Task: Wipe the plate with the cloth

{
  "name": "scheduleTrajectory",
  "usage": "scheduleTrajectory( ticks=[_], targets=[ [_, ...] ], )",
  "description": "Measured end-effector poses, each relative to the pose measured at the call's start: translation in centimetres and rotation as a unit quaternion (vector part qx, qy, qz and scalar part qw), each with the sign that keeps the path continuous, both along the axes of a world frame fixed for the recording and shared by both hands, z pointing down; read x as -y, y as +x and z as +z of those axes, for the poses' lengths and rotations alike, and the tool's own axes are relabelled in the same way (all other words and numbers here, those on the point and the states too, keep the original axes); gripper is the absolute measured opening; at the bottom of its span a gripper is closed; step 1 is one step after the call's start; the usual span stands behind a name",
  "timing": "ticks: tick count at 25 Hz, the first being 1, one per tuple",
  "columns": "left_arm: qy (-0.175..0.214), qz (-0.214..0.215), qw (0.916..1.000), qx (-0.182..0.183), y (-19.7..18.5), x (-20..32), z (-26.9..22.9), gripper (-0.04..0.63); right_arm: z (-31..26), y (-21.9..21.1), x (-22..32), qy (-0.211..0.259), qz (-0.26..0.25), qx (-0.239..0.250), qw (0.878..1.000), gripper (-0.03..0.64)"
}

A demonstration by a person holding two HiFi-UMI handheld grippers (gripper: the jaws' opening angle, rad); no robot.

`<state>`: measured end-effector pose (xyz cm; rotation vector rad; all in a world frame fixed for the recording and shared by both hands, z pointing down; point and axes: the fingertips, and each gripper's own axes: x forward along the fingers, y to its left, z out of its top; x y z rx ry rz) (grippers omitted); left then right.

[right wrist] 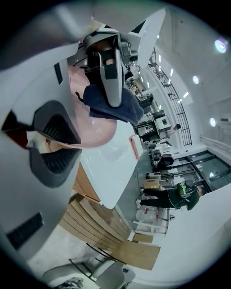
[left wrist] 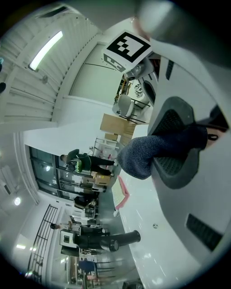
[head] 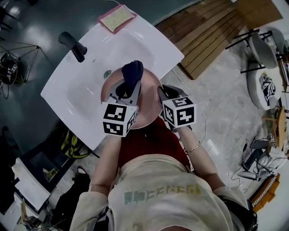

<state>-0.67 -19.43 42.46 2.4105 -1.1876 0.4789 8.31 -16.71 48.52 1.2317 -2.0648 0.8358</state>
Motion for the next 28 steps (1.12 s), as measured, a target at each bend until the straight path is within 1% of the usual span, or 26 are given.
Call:
scheduleTrajectory(
  ticks=[3,8,11,14,17,20,24,28],
  targets=[
    [-0.008,0.008,0.9999,0.003,1.0,0.4,0.4,0.08,0.0,0.4,0.5,0.003,-0.001,-0.014,1.0,0.055],
    [-0.018,0.022,0.9996,-0.002,2.6,0.8,0.6,0.08,0.0,0.5,0.9,0.005,0.001,-0.02,1.0,0.055],
    [-0.023,0.037,0.999,-0.007,3.8,0.8,0.5,0.08,0.0,0.5,1.2,0.007,0.004,-0.022,1.0,0.055],
    [-0.034,0.057,0.9978,-0.004,5.1,0.8,0.6,0.08,-0.2,0.6,1.4,0.008,0.007,-0.023,1.0,0.055],
    [-0.055,0.076,0.9956,0.008,6.2,0.9,1.4,0.08,-0.2,0.7,1.7,0.008,0.01,-0.025,1.0,0.055],
    [-0.076,0.094,0.9923,0.028,7.0,0.9,2.8,0.08,0.0,0.7,1.9,0.01,0.013,-0.028,0.999,0.055],
    [-0.102,0.097,0.9887,0.052,7.1,1.2,4.3,0.08,-0.1,0.6,2.3,0.015,0.013,-0.032,0.999,0.055],
    [-0.115,0.091,0.9872,0.063,6.5,1.3,5.0,0.08,-0.2,0.7,2.1,0.019,0.012,-0.034,0.999,0.055]
  ],
)
